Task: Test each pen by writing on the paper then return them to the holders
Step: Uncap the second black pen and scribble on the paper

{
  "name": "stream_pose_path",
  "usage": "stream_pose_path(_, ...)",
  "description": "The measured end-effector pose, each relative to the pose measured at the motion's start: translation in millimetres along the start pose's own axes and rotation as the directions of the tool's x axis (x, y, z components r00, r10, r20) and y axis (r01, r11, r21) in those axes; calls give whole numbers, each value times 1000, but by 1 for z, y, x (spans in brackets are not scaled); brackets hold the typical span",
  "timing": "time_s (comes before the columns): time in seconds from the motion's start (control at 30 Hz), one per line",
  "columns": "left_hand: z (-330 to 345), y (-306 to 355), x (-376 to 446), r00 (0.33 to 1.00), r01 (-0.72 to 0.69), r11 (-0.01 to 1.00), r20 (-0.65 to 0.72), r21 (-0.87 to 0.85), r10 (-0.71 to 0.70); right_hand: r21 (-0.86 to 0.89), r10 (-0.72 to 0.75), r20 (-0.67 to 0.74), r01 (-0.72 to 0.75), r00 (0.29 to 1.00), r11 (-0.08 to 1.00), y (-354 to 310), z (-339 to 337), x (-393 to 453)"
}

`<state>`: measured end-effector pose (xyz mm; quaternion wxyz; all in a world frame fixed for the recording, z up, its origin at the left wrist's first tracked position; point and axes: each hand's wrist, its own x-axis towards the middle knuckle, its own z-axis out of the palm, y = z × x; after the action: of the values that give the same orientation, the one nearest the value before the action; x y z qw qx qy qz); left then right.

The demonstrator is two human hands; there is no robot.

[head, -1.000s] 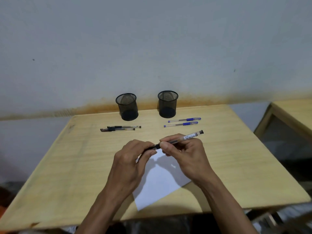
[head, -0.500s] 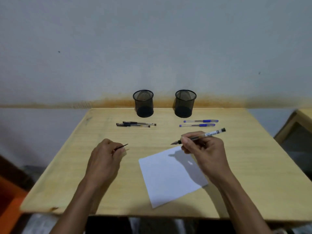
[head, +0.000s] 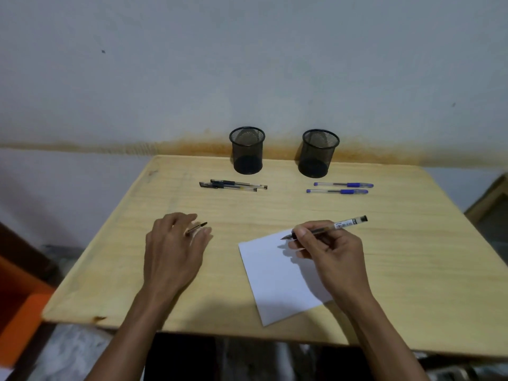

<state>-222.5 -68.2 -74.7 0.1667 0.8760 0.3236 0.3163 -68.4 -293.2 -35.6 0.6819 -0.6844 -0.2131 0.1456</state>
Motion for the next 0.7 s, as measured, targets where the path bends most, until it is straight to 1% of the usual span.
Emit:
stream_pose_path(0.07,1,18,-11,995,-103,989,-1,-106,104,-46,-23,-20,22,1000,999,-2,0,2)
stream_pose_path(0.13,6,32,-18,973,-204,961,69,-188,220,-101,-37,-18,35,999,994,-2,5,4)
stream_pose_path(0.2,16,35,-22,945,-256,941,147,-222,292,-145,-42,8,43,999,988,2,14,5)
stream_pose_path(0.27,24,32,-25,930,-262,946,213,-192,301,-184,-42,52,51,998,982,10,23,6)
stream_pose_path(0.33,29,24,-27,915,-296,945,242,-135,322,-194,-22,96,40,995,980,19,30,4)
stream_pose_path(0.43,33,18,-30,904,-348,928,213,-135,370,-196,30,108,-8,994,981,29,32,-1)
stream_pose_path(0.57,33,16,-29,933,-286,939,167,-189,318,-205,45,105,-23,993,978,29,29,2)
stream_pose_path(0.7,36,15,-28,936,-286,934,146,-213,320,-237,10,126,20,992,971,24,38,10)
